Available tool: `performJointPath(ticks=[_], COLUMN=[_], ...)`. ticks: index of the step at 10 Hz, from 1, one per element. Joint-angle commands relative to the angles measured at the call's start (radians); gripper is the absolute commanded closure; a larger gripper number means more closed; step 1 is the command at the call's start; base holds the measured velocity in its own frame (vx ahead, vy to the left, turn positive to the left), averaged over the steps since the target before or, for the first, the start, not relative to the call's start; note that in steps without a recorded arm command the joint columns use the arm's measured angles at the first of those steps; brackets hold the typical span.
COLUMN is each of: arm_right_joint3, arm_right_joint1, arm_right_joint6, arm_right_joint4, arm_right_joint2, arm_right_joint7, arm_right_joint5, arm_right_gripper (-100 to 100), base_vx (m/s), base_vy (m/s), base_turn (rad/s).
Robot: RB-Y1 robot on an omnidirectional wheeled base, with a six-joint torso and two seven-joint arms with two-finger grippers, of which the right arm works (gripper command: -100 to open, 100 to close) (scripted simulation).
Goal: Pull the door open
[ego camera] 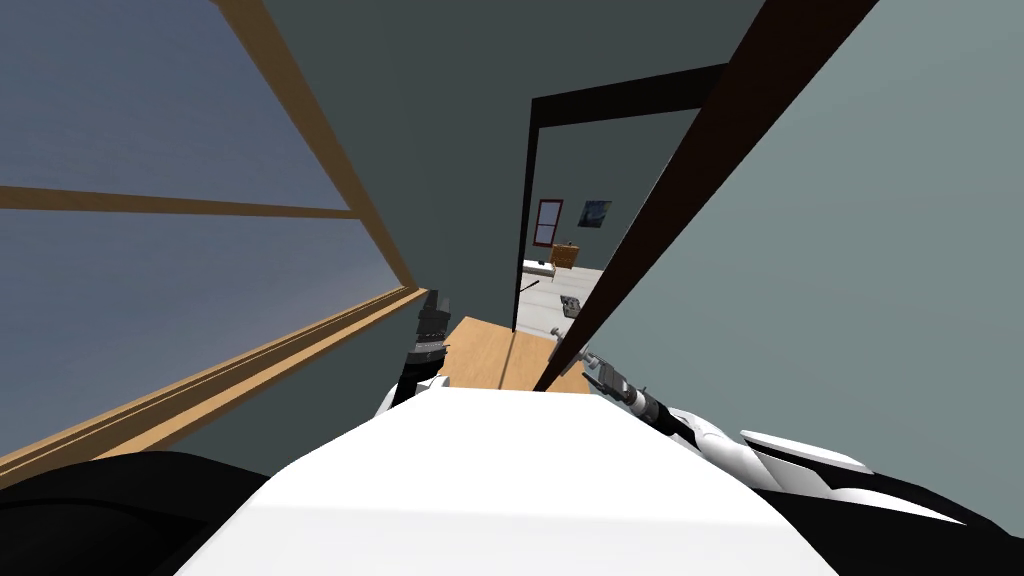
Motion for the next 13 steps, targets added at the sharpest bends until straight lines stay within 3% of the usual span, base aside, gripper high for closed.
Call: performJointPath(ticks=[1,2,9,11,13], arm_right_joint3=[0.027,0.031,0.031,0.038,0.038], arm_right_joint1=[0.029,0.034,0.034,0.042,0.042], arm_right_joint6=[-0.01,-0.022,-0.022,-0.044,-0.044], arm_right_joint4=[-0.009,-0.002,0.013,0.009,0.009], arm_right_joint2=[0.003,-0.002,-0.002,-0.012,-0.012], arm_right_joint7=[0.002,0.0,0.0,-0.003,-0.003], arm_right_joint5=[0.018,0.02,0.02,0.025,0.025], arm_right_gripper=[100,100,100,100,100], base_vx=[0.0,0.005,-0.002,-0.012,0.004], base_vy=[0.0,0.006,-0.002,-0.011,0.004], base_turn=[0.0,-0.015,0.001,0.005,-0.01])
